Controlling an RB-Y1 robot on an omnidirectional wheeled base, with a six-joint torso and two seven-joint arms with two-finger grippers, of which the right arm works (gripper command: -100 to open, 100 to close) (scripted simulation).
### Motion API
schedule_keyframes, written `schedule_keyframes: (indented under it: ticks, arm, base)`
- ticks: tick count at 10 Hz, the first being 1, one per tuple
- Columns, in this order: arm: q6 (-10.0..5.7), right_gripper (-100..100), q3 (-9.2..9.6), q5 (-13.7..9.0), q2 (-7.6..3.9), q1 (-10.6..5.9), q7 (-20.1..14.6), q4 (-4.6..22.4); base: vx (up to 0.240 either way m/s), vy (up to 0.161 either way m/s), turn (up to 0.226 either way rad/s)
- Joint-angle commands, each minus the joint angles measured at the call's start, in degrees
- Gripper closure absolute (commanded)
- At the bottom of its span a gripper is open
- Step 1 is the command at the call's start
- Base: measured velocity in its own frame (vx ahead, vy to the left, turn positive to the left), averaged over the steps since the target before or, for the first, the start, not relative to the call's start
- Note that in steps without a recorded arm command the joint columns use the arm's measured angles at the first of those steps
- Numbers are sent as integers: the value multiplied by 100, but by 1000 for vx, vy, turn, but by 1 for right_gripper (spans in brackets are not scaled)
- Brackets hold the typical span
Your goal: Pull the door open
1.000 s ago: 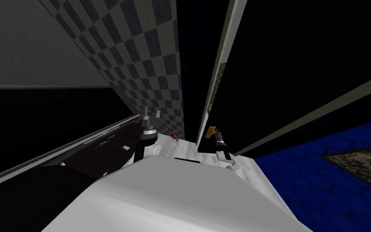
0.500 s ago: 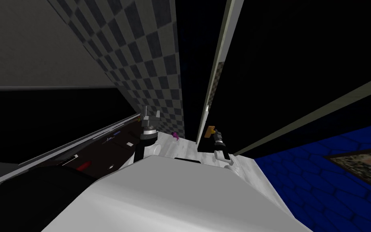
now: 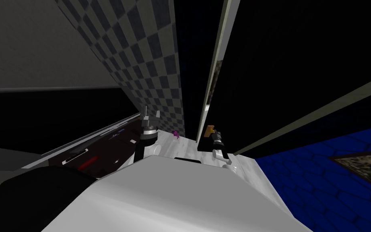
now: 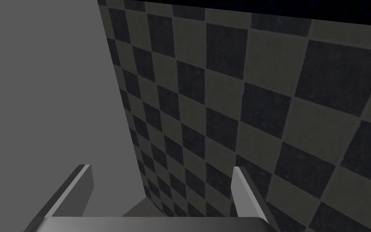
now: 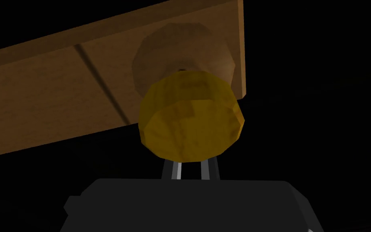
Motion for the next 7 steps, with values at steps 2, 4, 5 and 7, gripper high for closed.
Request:
schedule_keyframes:
  ticks: [2, 4, 5, 7]
  arm:
    - [-55, 100, 242, -302, 115, -19, -333, -91]
    - [-39, 100, 305, -516, 138, -19, -528, -112]
    - [2, -100, 192, -609, 27, 26, -609, -10]
    - [19, -100, 244, -811, 0, 42, -841, -47]
  base:
    - [-38, -47, 65]
    - [-34, -41, 41]
    - [-40, -55, 43]
    - [-81, -11, 95]
